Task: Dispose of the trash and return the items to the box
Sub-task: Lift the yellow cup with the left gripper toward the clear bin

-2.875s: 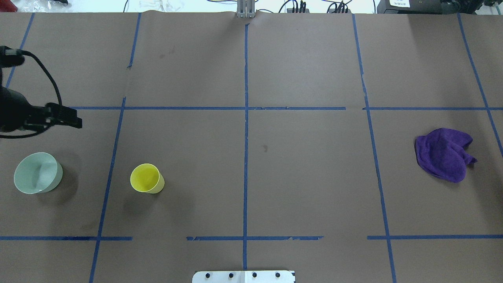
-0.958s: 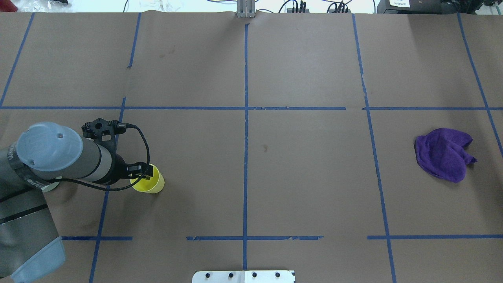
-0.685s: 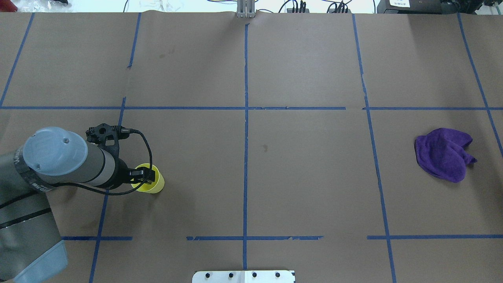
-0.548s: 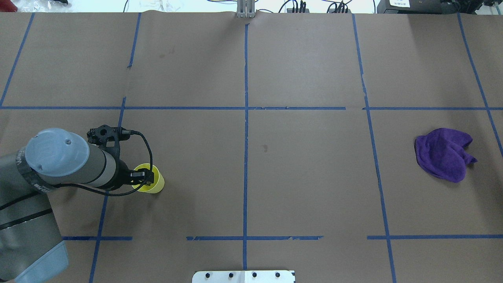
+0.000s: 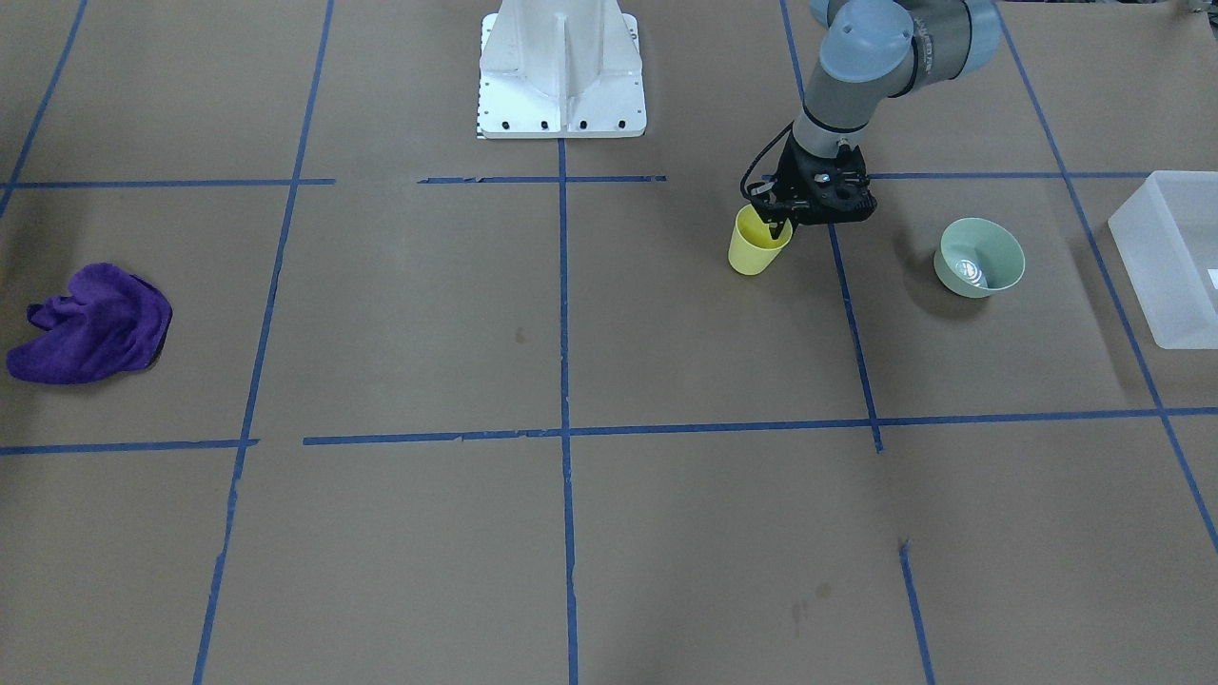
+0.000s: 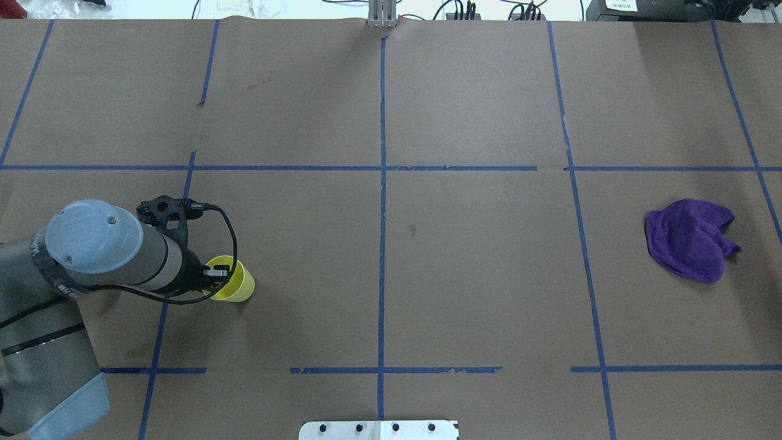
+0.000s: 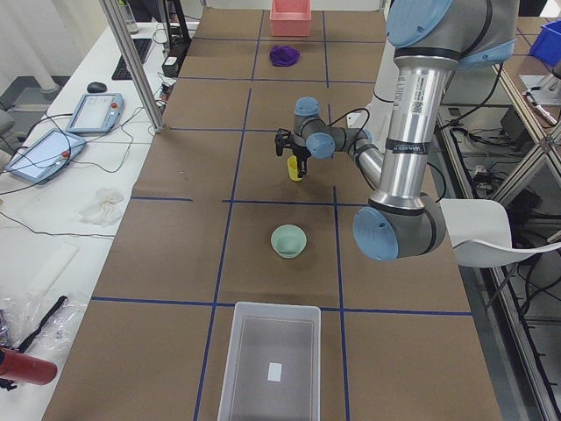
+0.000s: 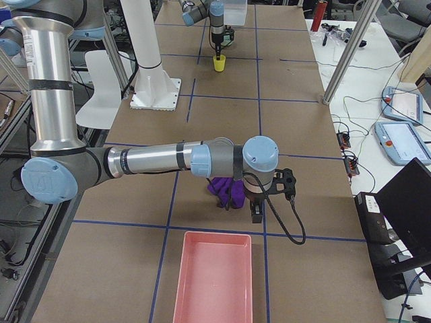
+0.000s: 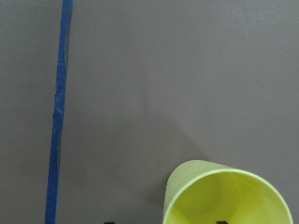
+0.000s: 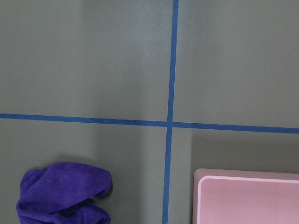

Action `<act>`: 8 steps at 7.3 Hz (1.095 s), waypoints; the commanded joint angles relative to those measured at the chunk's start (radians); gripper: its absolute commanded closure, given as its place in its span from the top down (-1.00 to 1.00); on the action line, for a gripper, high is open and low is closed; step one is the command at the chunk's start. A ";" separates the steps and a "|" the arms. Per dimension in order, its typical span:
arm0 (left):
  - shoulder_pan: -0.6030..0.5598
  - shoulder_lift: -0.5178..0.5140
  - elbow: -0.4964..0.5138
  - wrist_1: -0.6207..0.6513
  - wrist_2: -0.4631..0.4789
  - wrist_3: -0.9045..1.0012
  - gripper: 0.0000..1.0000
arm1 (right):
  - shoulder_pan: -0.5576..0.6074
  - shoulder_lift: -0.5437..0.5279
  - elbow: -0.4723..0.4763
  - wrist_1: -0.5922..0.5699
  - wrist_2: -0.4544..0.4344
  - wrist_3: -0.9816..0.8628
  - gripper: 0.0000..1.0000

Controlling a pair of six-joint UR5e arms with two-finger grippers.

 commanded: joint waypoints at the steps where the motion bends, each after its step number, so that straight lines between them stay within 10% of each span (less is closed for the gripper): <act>1: -0.051 0.000 -0.035 0.001 -0.052 0.004 -1.00 | 0.000 -0.002 0.003 -0.001 0.002 0.003 1.00; 4: -0.293 0.022 -0.101 0.031 -0.115 0.132 -1.00 | -0.005 -0.009 0.007 0.002 0.036 0.014 1.00; 8: -0.663 0.081 -0.124 0.214 -0.128 0.803 -1.00 | -0.207 -0.055 0.153 0.009 -0.022 0.280 1.00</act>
